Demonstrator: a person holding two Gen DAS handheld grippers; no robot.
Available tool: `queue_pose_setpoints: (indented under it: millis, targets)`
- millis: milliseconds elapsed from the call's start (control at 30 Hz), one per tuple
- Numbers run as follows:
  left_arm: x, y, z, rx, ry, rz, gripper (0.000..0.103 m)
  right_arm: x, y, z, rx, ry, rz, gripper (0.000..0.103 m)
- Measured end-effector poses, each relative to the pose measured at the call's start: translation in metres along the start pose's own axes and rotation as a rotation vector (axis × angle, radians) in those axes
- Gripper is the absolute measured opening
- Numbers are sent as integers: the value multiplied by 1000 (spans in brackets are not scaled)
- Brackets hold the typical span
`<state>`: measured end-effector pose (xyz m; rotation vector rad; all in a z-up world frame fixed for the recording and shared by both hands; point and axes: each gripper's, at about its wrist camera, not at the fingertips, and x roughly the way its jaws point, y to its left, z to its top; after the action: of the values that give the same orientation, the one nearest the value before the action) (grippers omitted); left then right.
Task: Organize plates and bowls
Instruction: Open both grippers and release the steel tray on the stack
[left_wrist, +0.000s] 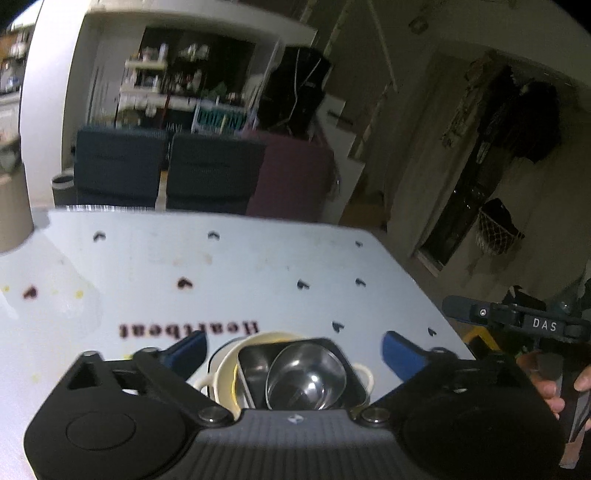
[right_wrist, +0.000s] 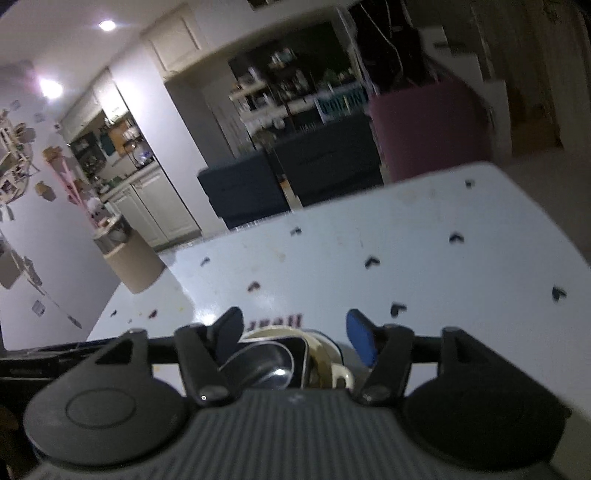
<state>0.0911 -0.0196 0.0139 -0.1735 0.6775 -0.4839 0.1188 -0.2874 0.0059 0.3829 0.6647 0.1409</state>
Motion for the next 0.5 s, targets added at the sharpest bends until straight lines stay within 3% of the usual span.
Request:
queue_pose_setpoints:
  millis: [167,333,500]
  targets:
    - [-23,-17,-3,45,-63,52,103,-27,12,1,-84,-90,-13,75]
    - [-44,-27,-15,61,-116,68,103,-54,20,-3,-141,-156,-8,92]
    - [-68,-38,-27,87,-173,109,103,-72,30,-17,-207,-207,-39,101]
